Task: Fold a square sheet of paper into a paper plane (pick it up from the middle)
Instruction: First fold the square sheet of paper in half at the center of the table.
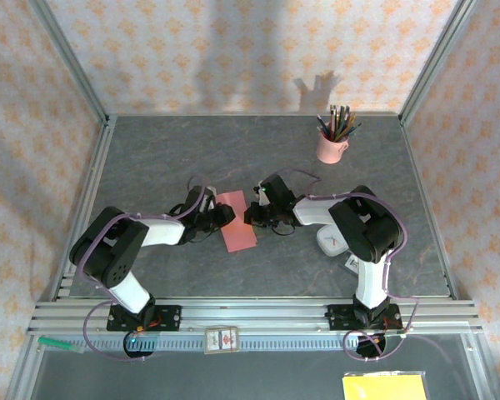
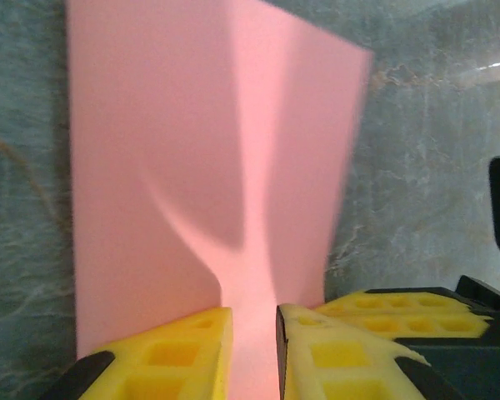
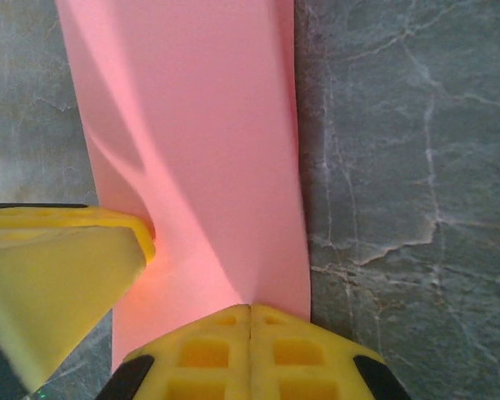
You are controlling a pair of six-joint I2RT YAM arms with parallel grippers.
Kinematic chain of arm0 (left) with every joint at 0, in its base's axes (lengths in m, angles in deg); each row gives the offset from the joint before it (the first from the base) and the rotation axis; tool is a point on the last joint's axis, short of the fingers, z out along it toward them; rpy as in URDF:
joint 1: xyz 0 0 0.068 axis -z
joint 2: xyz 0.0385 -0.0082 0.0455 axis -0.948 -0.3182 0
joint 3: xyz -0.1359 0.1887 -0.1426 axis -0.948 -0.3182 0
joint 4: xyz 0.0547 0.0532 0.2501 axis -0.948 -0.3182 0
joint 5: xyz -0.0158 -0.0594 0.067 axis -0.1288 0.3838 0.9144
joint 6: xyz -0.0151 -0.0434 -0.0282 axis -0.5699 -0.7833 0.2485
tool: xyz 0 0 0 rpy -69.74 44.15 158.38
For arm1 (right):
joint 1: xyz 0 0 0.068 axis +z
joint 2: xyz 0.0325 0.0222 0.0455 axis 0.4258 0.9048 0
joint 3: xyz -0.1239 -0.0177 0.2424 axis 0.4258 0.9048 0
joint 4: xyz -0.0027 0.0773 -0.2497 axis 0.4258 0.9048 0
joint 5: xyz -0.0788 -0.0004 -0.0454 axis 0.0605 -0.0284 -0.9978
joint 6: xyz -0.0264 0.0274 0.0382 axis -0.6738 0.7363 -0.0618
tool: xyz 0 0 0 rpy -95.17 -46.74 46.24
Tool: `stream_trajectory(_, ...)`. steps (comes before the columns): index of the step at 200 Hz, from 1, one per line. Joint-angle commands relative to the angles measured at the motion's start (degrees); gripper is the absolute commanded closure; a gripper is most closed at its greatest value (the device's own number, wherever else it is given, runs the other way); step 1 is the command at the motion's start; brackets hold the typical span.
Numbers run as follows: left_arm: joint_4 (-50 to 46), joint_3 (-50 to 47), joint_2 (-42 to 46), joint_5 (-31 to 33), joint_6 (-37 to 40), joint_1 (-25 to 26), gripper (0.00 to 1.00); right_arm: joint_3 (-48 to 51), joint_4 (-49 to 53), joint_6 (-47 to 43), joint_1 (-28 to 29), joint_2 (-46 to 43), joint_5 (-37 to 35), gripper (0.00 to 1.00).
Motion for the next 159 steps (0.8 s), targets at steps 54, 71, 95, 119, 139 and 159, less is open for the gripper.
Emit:
stream_trajectory(54,4.1,-3.0,4.7,-3.9,-0.8,-0.4,0.73,3.5,6.8,0.8,0.2,3.7,-8.4,1.0)
stream_trajectory(71,5.6,-4.9,7.3,-4.6,-3.0,0.7,0.73,3.4,6.7,0.9,0.2,4.0,-8.3,1.0)
stream_trajectory(95,7.7,-7.4,8.4,-4.8,-5.1,1.9,0.72,3.4,6.7,1.0,0.2,4.2,-8.5,1.0)
stream_trajectory(119,8.5,-8.6,6.2,-4.8,-5.7,2.3,0.72,3.1,6.8,0.9,0.2,4.4,-8.4,1.0)
stream_trajectory(139,9.2,-10.2,5.3,-3.1,-5.9,2.1,0.73,2.7,7.2,0.7,0.2,4.6,-8.4,1.0)
stream_trajectory(159,9.5,-10.6,4.2,-3.3,-5.1,2.0,0.73,2.8,7.4,0.5,0.2,4.5,-8.7,1.0)
